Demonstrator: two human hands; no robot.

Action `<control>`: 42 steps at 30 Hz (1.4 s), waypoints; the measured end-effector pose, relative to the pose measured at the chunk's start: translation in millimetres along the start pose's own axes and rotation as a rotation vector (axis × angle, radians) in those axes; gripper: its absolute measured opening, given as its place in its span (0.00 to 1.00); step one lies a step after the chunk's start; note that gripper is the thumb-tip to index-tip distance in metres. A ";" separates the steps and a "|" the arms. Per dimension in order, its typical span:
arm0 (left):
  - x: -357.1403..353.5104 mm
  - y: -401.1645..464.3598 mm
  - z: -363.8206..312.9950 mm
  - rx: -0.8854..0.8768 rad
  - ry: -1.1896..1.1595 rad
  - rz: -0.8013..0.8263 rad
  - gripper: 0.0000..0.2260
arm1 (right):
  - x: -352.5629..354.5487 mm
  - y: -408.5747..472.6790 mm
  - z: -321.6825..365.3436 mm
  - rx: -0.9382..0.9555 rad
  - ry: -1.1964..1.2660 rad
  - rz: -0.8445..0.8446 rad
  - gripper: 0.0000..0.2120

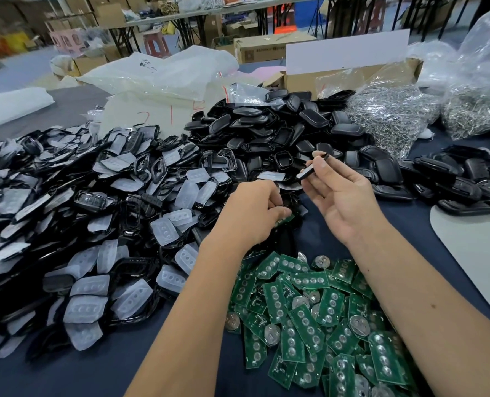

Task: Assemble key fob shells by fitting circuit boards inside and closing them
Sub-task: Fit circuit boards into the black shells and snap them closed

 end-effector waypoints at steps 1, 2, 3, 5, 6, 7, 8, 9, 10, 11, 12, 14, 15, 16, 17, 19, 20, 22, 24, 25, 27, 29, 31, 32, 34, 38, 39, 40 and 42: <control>0.3 0.4 1.2 0.010 -0.021 -0.001 0.07 | 0.6 0.7 -0.3 -0.006 0.007 0.000 0.17; 0.8 0.9 2.1 0.020 -0.039 0.000 0.06 | 1.3 1.2 -0.4 -0.013 0.016 0.001 0.17; 2.2 1.3 2.6 0.024 -0.050 -0.001 0.05 | 1.5 1.6 -0.3 -0.021 0.029 0.004 0.16; 6.1 3.2 2.4 0.024 -0.079 -0.029 0.04 | 1.3 1.5 0.9 -0.042 0.073 0.020 0.16; 8.9 4.3 2.8 0.029 -0.117 -0.062 0.05 | 0.4 1.1 1.3 -0.051 0.092 0.039 0.17; 11.2 5.4 3.8 0.053 -0.193 -0.102 0.06 | -0.7 0.5 1.9 -0.056 0.096 0.068 0.16; 13.3 5.9 6.0 0.103 -0.306 -0.140 0.07 | -2.4 -0.5 2.2 -0.058 0.086 0.102 0.15; 14.1 5.5 8.4 0.172 -0.446 -0.170 0.07 | -4.4 -1.8 2.3 -0.057 0.066 0.138 0.14; 13.7 4.7 10.4 0.246 -0.596 -0.191 0.08 | -6.3 -3.3 2.3 -0.055 0.039 0.171 0.14; 12.6 4.0 12.1 0.312 -0.728 -0.208 0.08 | -8.3 -4.9 1.9 -0.052 0.006 0.203 0.14; 11.0 3.8 13.2 0.365 -0.817 -0.219 0.09 | -10.0 -6.6 1.3 -0.048 -0.032 0.231 0.14; 7.5 3.9 14.9 0.435 -0.909 -0.214 0.08 | -13.1 -9.6 0.0 -0.042 -0.114 0.276 0.15; 5.7 3.6 15.4 0.462 -0.939 -0.199 0.06 | -14.2 -10.8 -0.4 -0.038 -0.145 0.288 0.16; 4.8 2.9 15.8 0.485 -0.958 -0.181 0.04 | -15.1 -11.8 -0.8 -0.034 -0.164 0.292 0.16; 4.5 2.1 15.8 0.498 -0.972 -0.165 0.03 | -15.4 -12.5 -0.8 -0.028 -0.172 0.291 0.17; 6.1 0.5 15.1 0.499 -0.990 -0.151 0.03 | -16.0 -13.4 -1.5 -0.025 -0.182 0.281 0.18; 7.0 0.1 15.1 0.497 -0.993 -0.150 0.04 | -15.8 -13.6 -2.0 -0.025 -0.188 0.273 0.19; 7.5 -0.4 14.4 0.494 -0.996 -0.154 0.04 | -14.7 -12.9 -2.5 -0.023 -0.193 0.253 0.20; 7.8 -0.9 13.8 0.493 -0.995 -0.167 0.03 | -13.8 -11.6 -2.7 -0.021 -0.191 0.245 0.20; 7.7 -1.0 13.8 0.493 -0.992 -0.174 0.03 | -13.4 -11.1 -2.9 -0.021 -0.191 0.244 0.19; 7.6 -0.4 14.1 0.486 -0.990 -0.175 0.03 | -12.9 -10.4 -3.3 -0.019 -0.193 0.242 0.18; 7.8 0.5 14.7 0.472 -0.995 -0.172 0.03 | -13.2 -10.0 -3.7 -0.007 -0.196 0.250 0.17; 7.5 1.4 15.8 0.461 -0.983 -0.185 0.04 | -13.8 -10.1 -3.3 0.007 -0.191 0.257 0.17; 7.2 2.2 16.8 0.457 -0.968 -0.201 0.04 | -14.1 -10.4 -2.8 0.017 -0.187 0.258 0.17; 6.5 3.3 19.1 0.451 -0.936 -0.241 0.04 | -14.4 -11.0 -1.8 0.051 -0.196 0.254 0.18; 7.4 1.7 20.9 0.426 -0.836 -0.271 0.06 | -15.4 -11.5 -0.3 0.103 -0.197 0.257 0.19; 8.1 1.1 20.6 0.409 -0.817 -0.268 0.11 | -15.7 -11.2 0.3 0.097 -0.166 0.271 0.19; 9.3 0.7 19.3 0.393 -0.814 -0.259 0.14 | -15.9 -10.9 1.0 0.088 -0.135 0.291 0.20; 10.8 0.4 15.2 0.378 -0.838 -0.202 0.15 | -16.6 -11.1 2.6 0.070 -0.092 0.337 0.20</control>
Point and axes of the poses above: each hand's wrist, its own y-axis towards the middle knuckle, its own x-axis out of the back of the hand, z = x × y, the point moved 4 cm from there along y, towards the middle knuckle, and after that the axes turned 6 degrees about -z, right-handed, at the moved point
